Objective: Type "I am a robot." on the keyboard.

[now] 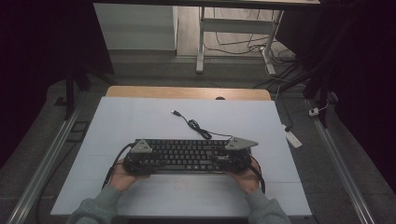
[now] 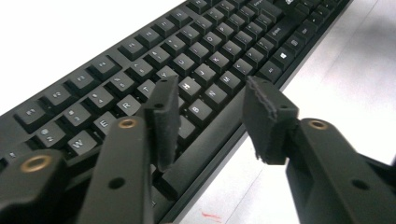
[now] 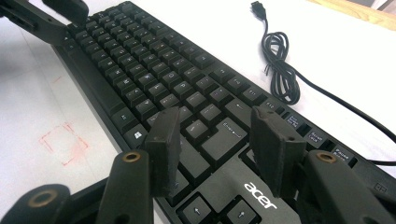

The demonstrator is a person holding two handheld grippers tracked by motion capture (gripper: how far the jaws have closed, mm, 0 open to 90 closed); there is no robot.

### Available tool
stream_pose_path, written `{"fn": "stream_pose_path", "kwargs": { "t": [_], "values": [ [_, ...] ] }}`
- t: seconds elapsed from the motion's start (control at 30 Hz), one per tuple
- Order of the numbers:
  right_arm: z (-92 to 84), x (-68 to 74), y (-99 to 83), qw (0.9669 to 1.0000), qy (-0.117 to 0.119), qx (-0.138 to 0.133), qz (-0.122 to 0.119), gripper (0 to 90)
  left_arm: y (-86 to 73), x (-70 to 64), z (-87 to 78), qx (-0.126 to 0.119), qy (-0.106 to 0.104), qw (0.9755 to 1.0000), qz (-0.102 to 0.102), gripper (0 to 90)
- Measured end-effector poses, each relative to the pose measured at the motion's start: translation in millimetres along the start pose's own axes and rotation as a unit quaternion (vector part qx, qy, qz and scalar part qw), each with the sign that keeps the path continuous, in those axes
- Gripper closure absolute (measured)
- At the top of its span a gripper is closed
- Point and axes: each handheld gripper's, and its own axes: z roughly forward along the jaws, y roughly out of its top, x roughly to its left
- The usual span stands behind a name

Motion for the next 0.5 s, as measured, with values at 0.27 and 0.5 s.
{"fn": "stream_pose_path", "kwargs": {
  "t": [0.27, 0.5],
  "values": [
    [0.7, 0.0, -0.1, 1.0000, 0.000, 0.002, -0.001, 53.2, -0.3, -3.7, 7.3, 0.014, -0.020, 0.9996, 0.011, 87.8],
    [0.7, -0.3, -0.2, 1.0000, 0.000, 0.002, -0.001, 53.2, 0.2, -7.1, 12.5, 0.022, -0.025, 0.9993, 0.018, 88.9]
  ]
}}
